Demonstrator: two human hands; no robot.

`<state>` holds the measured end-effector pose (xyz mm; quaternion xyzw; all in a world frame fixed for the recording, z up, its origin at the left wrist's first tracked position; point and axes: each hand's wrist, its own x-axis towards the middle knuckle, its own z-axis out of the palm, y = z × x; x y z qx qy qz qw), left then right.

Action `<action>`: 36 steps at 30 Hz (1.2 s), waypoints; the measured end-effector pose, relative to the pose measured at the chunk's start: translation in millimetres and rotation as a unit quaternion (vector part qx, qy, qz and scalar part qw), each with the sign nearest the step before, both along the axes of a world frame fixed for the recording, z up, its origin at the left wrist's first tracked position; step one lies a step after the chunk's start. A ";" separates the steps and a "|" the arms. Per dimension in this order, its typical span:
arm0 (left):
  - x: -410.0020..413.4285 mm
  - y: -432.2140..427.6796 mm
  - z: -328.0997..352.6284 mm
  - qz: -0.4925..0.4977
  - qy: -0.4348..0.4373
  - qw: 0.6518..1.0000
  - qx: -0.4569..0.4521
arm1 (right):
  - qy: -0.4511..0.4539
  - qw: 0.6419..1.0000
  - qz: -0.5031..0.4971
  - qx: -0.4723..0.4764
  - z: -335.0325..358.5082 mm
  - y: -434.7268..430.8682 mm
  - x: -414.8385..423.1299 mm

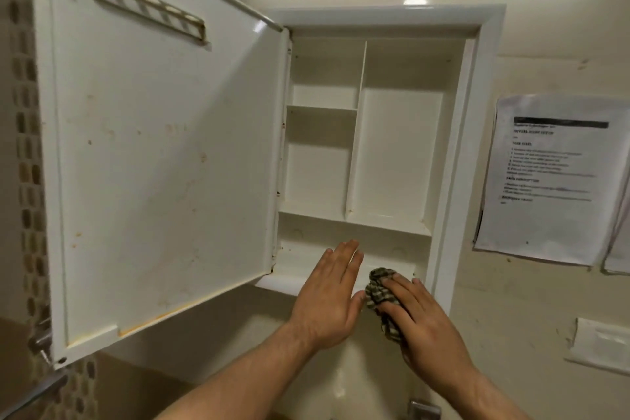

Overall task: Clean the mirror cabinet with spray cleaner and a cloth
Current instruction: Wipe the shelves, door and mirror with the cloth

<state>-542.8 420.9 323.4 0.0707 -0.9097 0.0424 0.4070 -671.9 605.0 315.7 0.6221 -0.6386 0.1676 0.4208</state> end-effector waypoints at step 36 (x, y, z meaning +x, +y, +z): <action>247.5 -39.9 337.4 0.448 0.150 0.833 -0.287 | -0.583 0.729 0.277 -0.228 365.8 -230.5 227.9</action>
